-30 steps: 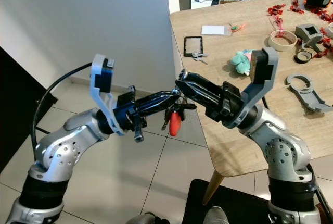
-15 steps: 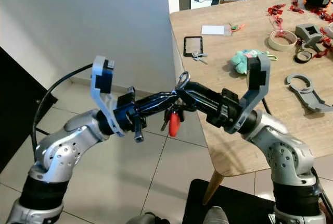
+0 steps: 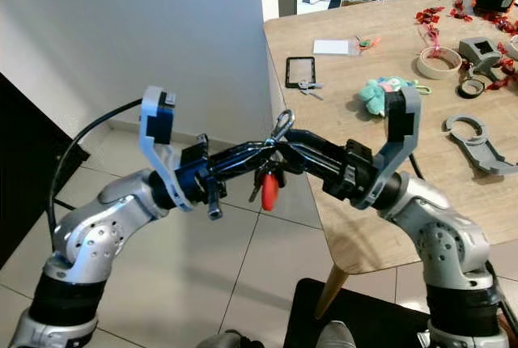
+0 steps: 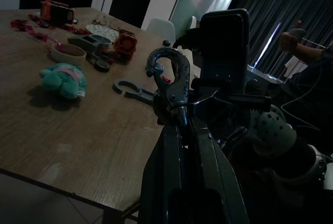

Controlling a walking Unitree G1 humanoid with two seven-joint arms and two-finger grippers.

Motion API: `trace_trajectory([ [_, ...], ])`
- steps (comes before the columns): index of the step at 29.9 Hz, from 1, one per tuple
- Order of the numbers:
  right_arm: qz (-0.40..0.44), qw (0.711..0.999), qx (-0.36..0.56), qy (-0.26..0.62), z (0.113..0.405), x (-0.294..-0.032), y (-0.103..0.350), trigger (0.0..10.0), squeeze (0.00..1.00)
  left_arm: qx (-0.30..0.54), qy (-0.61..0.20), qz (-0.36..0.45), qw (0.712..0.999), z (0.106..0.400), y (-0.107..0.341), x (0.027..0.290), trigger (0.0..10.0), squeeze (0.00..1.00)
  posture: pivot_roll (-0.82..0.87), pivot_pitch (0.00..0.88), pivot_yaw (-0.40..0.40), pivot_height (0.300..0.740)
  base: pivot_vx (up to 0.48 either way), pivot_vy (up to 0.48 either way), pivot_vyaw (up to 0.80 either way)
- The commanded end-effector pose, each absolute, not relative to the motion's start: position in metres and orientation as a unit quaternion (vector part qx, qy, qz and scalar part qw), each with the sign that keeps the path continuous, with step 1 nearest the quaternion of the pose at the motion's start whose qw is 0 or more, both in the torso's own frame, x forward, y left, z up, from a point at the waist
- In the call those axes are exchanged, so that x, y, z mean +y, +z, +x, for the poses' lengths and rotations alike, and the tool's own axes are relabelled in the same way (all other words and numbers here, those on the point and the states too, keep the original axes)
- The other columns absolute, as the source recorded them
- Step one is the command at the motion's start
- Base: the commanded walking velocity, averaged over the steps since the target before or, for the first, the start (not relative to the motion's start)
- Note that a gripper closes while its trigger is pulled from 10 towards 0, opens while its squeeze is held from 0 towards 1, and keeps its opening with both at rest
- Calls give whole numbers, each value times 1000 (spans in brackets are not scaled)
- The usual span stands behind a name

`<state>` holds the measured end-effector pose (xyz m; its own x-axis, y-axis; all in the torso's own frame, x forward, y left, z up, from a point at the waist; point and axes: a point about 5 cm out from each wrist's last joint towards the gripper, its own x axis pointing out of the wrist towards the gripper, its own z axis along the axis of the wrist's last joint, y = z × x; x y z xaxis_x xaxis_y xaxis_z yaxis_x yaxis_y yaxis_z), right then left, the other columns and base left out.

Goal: Hang keys on a hook

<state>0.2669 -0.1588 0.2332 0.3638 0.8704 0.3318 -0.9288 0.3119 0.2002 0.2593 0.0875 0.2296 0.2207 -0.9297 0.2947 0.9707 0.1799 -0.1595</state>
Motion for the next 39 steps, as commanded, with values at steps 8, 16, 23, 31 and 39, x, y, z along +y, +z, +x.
trace_trajectory([
  [8, 206, 799, -76, 560, 269, -152, 230, 10000, 0, -68, -677, -175, 711, 241, 231, 79, 10000, 0, -104, 149, 96, 740, 0, 0, 0],
  [16, 224, 785, -75, 572, 265, -153, 229, 10000, 0, -61, -672, -188, 714, 243, 225, 82, 10000, 0, -106, 150, 94, 740, 0, 0, 0],
  [23, 219, 801, -57, 554, 265, -166, 222, 10000, 0, -57, -633, -197, 746, 255, 216, 101, 10000, 0, -105, 150, 92, 740, 0, 0, 0],
  [31, 207, 810, -27, 548, 264, -169, 211, 10000, 0, -54, -592, -194, 780, 265, 208, 124, 10000, 0, -107, 143, 90, 740, 0, 0, 0],
  [39, 184, 822, 13, 538, 265, -166, 194, 10000, 0, -58, -518, -177, 835, 278, 199, 160, 10000, 0, -103, 135, 92, 740, 0, 0, 0],
])
